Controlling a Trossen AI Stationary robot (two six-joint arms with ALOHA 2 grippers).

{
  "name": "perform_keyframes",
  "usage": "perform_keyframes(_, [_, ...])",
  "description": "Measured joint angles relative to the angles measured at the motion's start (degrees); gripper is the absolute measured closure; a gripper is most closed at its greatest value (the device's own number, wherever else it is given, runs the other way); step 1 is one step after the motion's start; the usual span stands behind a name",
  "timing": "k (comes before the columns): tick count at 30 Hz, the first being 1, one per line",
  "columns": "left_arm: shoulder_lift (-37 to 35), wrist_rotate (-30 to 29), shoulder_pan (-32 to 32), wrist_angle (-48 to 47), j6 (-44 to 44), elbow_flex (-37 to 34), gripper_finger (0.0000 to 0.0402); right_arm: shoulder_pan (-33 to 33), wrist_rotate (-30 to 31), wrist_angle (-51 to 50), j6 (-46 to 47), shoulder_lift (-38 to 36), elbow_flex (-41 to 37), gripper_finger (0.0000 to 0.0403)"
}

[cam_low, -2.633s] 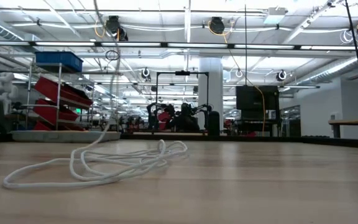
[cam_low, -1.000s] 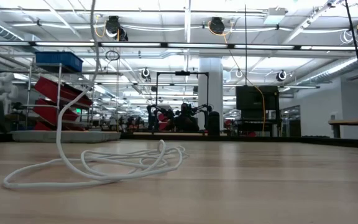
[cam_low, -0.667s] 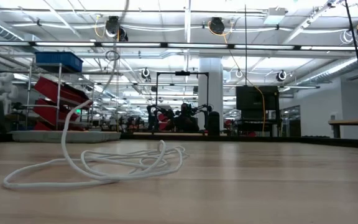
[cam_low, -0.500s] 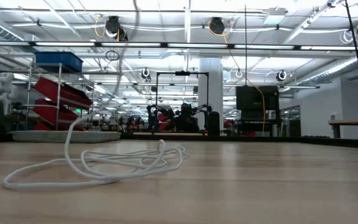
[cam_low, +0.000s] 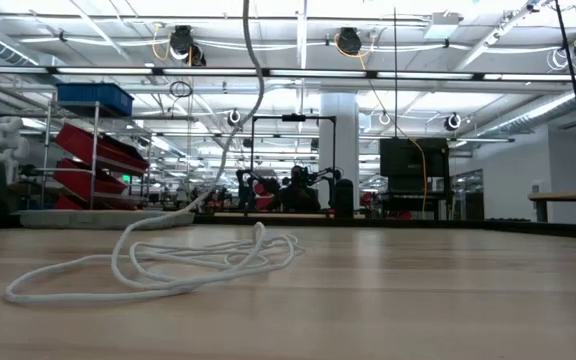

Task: Coil cords
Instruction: Coil the white wire on the spool

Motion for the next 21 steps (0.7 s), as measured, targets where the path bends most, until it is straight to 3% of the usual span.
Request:
perform_keyframes(9, [1.8, 4.1, 0.2, -1.4, 0.0, 0.0, 0.0391, 1.2, -0.3, 4.4, -4.4, 0.0, 0.0, 0.0403])
perform_keyframes(21, [1.7, 4.2, 0.4, -8.3, 0.0, 0.0, 0.0391, 4.0, -0.1, 8.9, -9.4, 0.0, 0.0, 0.0403])
